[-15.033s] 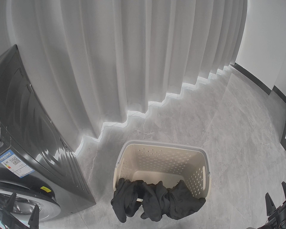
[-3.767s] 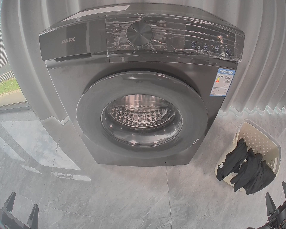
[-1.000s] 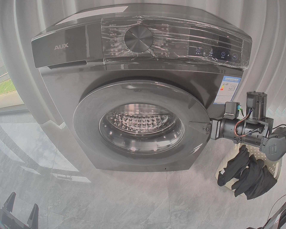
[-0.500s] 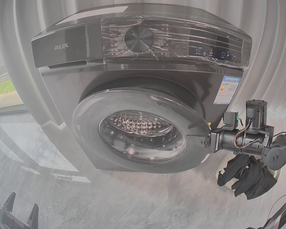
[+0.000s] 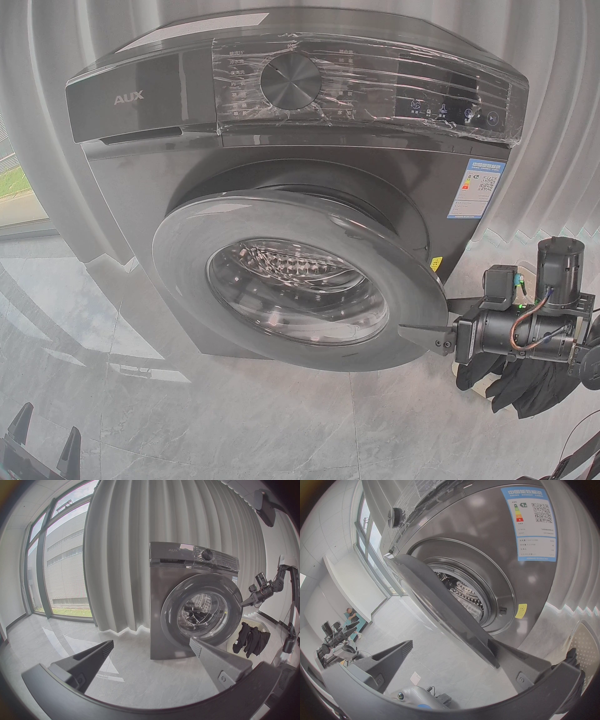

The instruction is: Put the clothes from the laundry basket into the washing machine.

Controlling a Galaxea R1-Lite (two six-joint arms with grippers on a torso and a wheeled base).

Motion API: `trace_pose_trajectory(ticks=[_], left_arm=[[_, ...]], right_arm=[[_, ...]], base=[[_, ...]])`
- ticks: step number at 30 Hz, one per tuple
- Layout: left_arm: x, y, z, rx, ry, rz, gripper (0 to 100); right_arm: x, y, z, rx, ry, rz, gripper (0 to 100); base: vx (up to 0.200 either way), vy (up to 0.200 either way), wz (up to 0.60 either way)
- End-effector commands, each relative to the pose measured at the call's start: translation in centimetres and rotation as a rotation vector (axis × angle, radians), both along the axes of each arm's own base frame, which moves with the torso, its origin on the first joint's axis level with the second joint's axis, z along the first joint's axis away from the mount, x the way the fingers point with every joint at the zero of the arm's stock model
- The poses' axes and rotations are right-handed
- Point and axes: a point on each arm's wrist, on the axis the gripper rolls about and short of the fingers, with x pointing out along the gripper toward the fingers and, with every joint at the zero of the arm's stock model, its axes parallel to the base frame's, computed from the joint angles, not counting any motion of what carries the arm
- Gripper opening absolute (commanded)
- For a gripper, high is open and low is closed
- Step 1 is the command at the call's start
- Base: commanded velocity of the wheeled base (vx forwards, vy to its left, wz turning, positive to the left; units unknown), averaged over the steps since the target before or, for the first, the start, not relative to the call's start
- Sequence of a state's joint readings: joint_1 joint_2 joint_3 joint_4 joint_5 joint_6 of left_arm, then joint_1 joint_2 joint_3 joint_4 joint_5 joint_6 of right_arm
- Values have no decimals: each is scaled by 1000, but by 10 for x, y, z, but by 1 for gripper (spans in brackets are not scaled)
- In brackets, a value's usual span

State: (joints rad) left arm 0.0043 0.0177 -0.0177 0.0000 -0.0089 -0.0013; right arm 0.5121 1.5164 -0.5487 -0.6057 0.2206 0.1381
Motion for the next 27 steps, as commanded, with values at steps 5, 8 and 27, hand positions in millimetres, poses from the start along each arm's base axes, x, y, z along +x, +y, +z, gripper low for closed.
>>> trace_pose_trajectory(ticks=[5,8,27], left_arm=[[0,0,-5,0,0,0,100],[0,0,-5,0,0,0,100],[0,0,-5,0,0,0,100]], right_arm=[[-14,-6,4,10,-17,8,100],[-18,-8,1,5,-12,10,100],[-41,-10,-12,-19,27,61,100]], base=[[0,0,0],[0,0,0],[0,0,0]])
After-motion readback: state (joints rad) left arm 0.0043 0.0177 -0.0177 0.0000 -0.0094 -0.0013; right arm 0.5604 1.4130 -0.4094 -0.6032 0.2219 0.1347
